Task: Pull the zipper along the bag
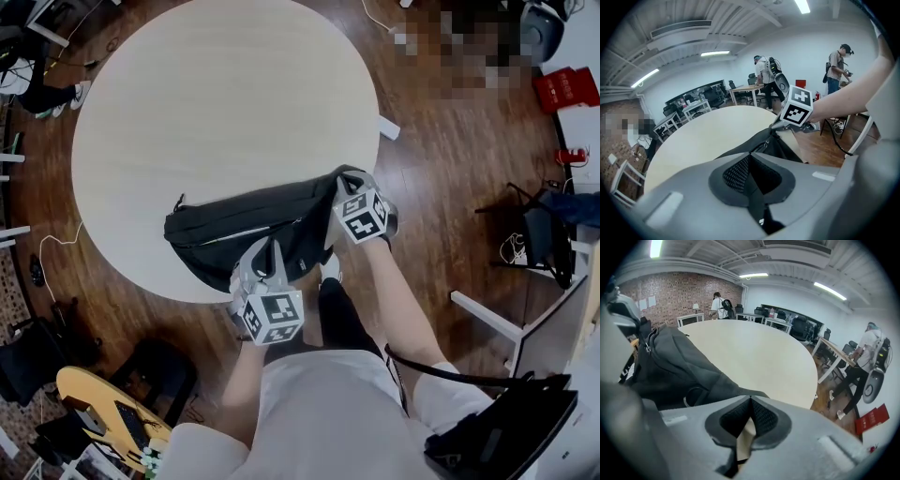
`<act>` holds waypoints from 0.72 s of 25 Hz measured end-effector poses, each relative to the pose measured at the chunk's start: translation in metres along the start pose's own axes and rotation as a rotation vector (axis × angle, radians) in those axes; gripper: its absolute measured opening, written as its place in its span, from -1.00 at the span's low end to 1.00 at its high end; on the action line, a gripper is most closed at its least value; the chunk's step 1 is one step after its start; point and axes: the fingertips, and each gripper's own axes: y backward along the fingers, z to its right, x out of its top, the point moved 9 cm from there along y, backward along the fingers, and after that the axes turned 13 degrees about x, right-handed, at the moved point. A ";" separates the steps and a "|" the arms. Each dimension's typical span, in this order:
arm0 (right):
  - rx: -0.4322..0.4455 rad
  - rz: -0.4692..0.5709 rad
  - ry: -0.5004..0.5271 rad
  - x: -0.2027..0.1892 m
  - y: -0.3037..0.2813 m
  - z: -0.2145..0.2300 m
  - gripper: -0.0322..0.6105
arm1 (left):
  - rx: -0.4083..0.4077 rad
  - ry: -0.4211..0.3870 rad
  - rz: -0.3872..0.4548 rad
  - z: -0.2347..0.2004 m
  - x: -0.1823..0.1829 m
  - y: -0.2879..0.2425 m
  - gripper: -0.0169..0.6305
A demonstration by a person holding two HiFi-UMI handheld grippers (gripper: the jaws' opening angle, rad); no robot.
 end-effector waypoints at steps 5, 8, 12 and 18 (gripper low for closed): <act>-0.025 -0.013 -0.017 0.001 0.000 -0.002 -0.94 | 0.094 0.038 -0.037 -0.062 -0.032 0.014 -0.88; -0.042 -0.012 -0.029 0.004 0.001 -0.003 -0.94 | 0.150 0.051 -0.066 -0.099 -0.058 0.021 -0.88; -0.070 -0.032 -0.044 0.006 0.000 -0.004 -0.94 | 0.228 0.052 -0.113 -0.150 -0.091 0.024 -0.88; -0.148 -0.077 -0.060 0.012 -0.004 -0.011 -0.95 | 0.340 0.149 -0.193 -0.233 -0.146 0.012 -0.89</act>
